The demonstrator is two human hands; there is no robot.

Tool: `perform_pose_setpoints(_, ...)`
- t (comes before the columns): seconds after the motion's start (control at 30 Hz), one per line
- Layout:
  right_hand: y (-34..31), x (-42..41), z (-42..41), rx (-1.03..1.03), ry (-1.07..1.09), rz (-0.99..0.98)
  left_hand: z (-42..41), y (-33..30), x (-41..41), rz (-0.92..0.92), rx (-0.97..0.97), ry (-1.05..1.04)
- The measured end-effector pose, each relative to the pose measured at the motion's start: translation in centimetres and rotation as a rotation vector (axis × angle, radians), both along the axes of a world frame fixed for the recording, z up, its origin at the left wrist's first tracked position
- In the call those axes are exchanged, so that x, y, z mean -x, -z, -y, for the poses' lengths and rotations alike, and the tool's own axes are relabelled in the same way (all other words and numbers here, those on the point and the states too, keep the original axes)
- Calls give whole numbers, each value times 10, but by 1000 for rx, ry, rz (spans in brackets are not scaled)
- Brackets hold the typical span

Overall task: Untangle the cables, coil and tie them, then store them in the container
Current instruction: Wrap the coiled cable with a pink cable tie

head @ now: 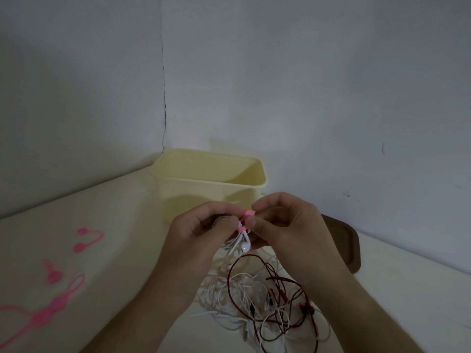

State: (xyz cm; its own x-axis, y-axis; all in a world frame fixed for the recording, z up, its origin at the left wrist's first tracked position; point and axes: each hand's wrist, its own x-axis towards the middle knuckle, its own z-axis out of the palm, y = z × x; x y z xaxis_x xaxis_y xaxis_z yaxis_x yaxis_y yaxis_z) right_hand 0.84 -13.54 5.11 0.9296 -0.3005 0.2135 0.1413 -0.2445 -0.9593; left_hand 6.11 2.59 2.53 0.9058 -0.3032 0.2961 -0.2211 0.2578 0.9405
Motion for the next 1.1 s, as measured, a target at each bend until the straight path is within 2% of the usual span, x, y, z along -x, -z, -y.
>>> perform_pose_setpoints(0.17,0,1,-5,19,-11,-23,2,4,-2,-7,32,-73)
perform_pose_setpoints(0.27,0,0,-5,-39,-5,-42,3,5,-1,81,53,-125)
perform_pose_setpoints(0.43,5,-2,-2,-181,-34,-46,5,13,-3,262,-57,-160)
perform_pose_setpoints(0.53,6,-2,2,-216,-89,-40,5,13,-3,217,-41,-144)
perform_pose_setpoints(0.63,8,-4,4,-107,-120,16,3,10,-2,142,15,-102)
perform_pose_setpoints(0.77,12,-5,8,107,-36,70,3,8,-1,81,-6,-48)
perform_pose_setpoints(0.93,13,-5,10,145,-27,85,5,9,-1,86,-78,-7)
perform_pose_setpoints(1.1,11,-7,9,161,-134,77,1,8,-4,40,29,-34)
